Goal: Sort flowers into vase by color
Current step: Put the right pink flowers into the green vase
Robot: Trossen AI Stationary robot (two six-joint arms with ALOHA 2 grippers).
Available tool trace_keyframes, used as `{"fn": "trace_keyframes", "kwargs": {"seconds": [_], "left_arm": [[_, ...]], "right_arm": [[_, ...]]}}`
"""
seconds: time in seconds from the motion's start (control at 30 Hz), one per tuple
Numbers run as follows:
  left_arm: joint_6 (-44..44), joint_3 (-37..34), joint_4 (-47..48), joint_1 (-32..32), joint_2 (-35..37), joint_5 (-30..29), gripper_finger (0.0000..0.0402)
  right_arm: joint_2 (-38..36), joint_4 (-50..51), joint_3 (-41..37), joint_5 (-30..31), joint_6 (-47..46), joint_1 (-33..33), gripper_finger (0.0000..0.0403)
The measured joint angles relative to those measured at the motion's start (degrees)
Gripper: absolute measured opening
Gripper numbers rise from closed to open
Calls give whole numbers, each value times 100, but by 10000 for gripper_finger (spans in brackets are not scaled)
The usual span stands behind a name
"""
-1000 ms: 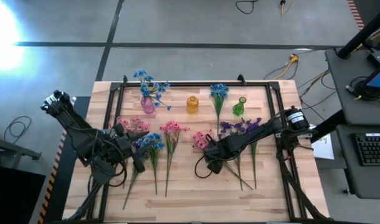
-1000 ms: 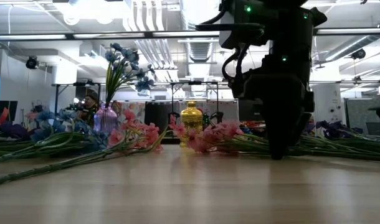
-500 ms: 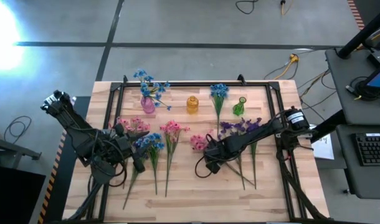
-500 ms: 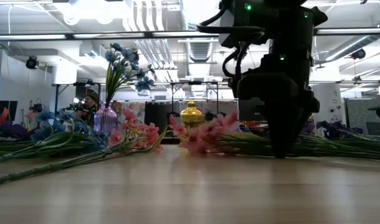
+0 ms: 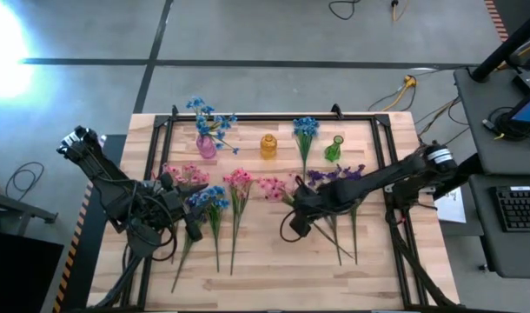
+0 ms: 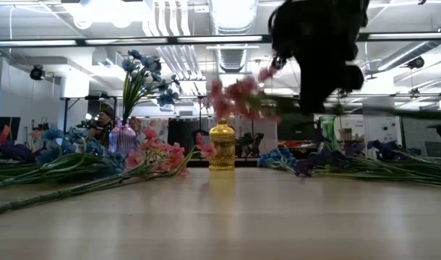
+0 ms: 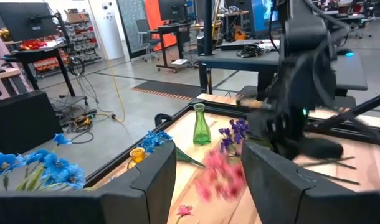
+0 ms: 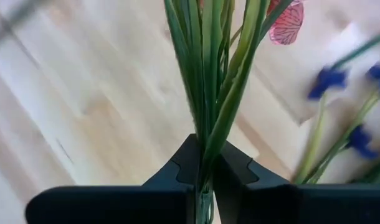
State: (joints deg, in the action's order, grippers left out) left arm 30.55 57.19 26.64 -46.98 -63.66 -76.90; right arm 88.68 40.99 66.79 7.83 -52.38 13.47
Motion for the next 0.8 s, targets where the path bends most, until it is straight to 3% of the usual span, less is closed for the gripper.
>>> {"fn": "trace_keyframes", "kwargs": {"seconds": [0.1,0.33,0.57,0.8], "left_arm": [[14,0,-4,0,0,145,168],[57,0,-12,0,-4,446,168],[63,0,-55,0,-7,552,168],[64,0,-53,0,-7,551,168]], "right_arm": [[-469,-256,-42,457,202,0,22],[-1536,-2330,-442,1237,1248,-54,22],[-2152,-4217,-1274,2827,2488,-246,22],[-2332,-6944,-2302,2990,3842,-810,22]]}}
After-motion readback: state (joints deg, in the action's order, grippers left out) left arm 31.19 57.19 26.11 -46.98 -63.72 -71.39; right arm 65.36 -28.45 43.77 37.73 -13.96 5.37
